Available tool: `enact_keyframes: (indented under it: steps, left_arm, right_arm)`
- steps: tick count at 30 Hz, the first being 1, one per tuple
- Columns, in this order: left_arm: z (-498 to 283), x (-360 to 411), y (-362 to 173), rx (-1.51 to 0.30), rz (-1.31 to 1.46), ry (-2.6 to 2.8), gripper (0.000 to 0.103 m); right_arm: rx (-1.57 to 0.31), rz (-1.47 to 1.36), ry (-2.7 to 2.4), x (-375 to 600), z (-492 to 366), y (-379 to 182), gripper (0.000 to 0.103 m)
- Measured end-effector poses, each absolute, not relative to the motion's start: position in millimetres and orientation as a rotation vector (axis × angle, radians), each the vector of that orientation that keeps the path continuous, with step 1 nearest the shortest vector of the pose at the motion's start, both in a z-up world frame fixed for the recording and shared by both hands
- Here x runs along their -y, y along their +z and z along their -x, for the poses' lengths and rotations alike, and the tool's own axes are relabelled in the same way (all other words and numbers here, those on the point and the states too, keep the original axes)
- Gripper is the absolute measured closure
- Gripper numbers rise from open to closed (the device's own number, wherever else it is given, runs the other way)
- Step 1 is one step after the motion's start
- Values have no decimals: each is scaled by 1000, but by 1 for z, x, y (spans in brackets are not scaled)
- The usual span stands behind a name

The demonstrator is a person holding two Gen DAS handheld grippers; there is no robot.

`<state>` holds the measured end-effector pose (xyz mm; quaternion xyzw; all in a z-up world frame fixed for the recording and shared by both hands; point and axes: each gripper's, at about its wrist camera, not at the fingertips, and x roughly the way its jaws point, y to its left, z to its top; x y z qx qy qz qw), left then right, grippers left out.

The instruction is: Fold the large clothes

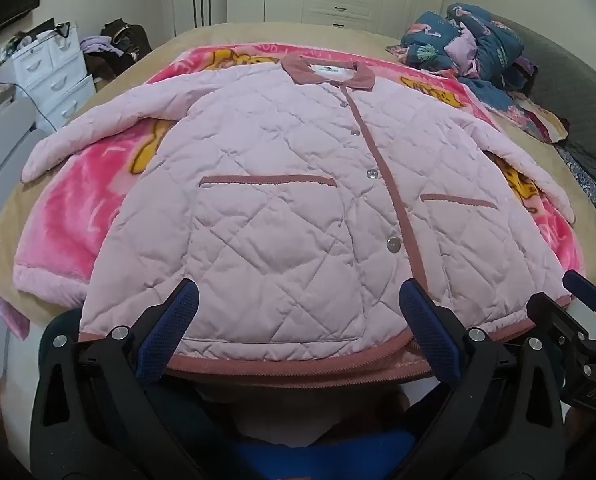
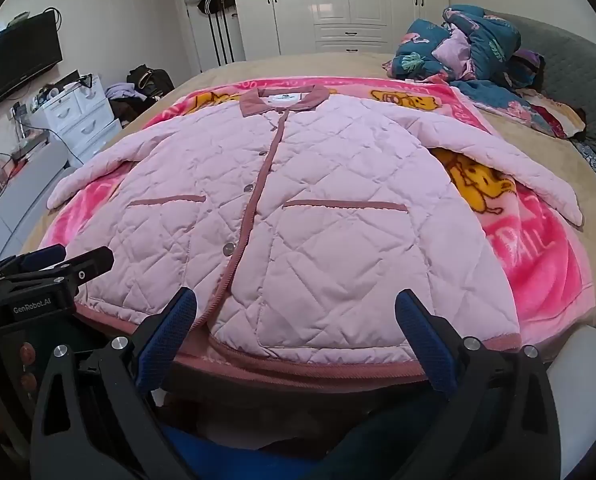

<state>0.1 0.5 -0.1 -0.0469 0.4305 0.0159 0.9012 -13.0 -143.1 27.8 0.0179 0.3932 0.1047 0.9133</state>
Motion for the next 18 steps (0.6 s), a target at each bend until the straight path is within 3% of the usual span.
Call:
enact_keyframes:
  steps: [18]
  left_arm:
    - [-5, -3, 5, -877, 90, 29, 9]
  right_arm:
    - [-805, -29, 210, 143, 13, 32, 4]
